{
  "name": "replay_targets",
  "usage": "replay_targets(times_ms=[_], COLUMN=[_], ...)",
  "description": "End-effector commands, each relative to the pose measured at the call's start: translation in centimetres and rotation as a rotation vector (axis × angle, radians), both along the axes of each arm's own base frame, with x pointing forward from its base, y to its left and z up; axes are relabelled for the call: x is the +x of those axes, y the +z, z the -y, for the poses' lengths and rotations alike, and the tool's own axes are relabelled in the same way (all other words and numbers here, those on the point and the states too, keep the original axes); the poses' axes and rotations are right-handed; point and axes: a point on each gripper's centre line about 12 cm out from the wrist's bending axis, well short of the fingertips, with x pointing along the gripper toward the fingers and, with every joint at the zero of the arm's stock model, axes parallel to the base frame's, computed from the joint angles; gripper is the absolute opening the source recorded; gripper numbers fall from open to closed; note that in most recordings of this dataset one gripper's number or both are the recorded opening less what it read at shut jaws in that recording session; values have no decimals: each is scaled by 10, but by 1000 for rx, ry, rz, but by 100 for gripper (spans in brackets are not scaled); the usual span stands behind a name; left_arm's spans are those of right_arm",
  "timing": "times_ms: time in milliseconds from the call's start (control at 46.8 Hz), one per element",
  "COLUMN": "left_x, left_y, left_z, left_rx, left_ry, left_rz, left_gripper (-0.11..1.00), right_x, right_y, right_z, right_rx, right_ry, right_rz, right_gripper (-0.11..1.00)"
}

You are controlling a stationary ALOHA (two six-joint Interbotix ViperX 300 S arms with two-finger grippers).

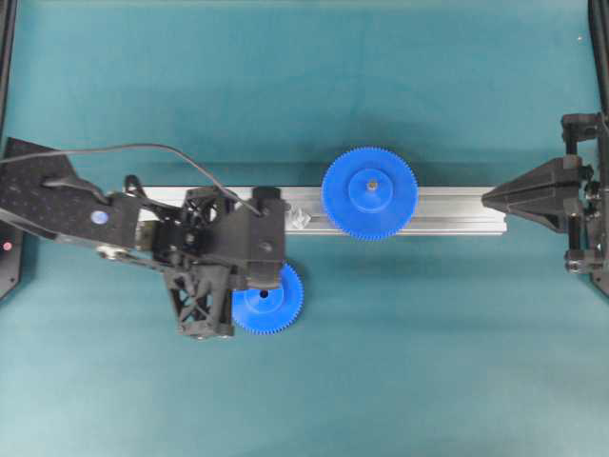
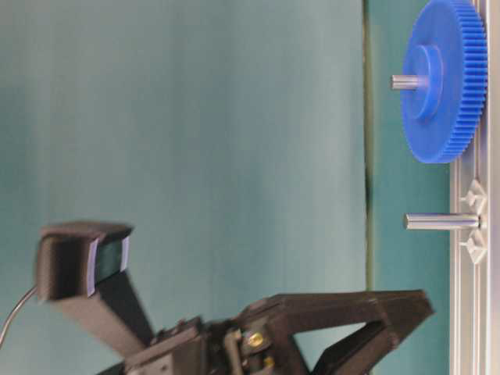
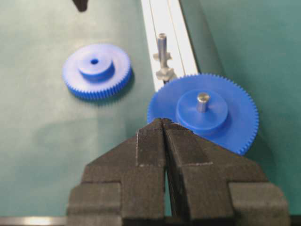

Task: Find the location of the shaft and insert the small gear.
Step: 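Position the left gripper above the small blue gear's hub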

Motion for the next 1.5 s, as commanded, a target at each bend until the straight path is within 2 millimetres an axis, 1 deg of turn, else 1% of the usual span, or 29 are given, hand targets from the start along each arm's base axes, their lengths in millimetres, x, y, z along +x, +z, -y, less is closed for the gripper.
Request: replay_targets(times_ms=[0, 171, 684, 920, 1070, 1283, 1476], left_x=[8, 16, 30, 40, 39, 34, 37], left_y=[11, 3, -15, -12, -13, -17, -19], left_z=[4, 9, 11, 15, 15, 15, 15], left_rx=[2, 8, 34, 76, 92, 91, 88], left_ry=[-12, -22, -35, -122, -153, -149, -141], left_rz=[16, -22, -170, -162, -177, -219, -223], left_gripper=[-1, -1, -1, -1, -1, -1, -1], right_x=[2, 1, -3, -3, -3, -3, -3], right_y=[4, 4, 3, 2, 2, 2, 2], right_z=[1, 1, 0, 0, 0, 0, 0], right_rx=[12, 12, 11, 12, 12, 12, 13], right_ry=[-8, -9, -8, -8, -8, -8, -8], right_rz=[10, 13, 24, 22, 22, 22, 21], right_gripper=[2, 2, 2, 2, 2, 2, 2])
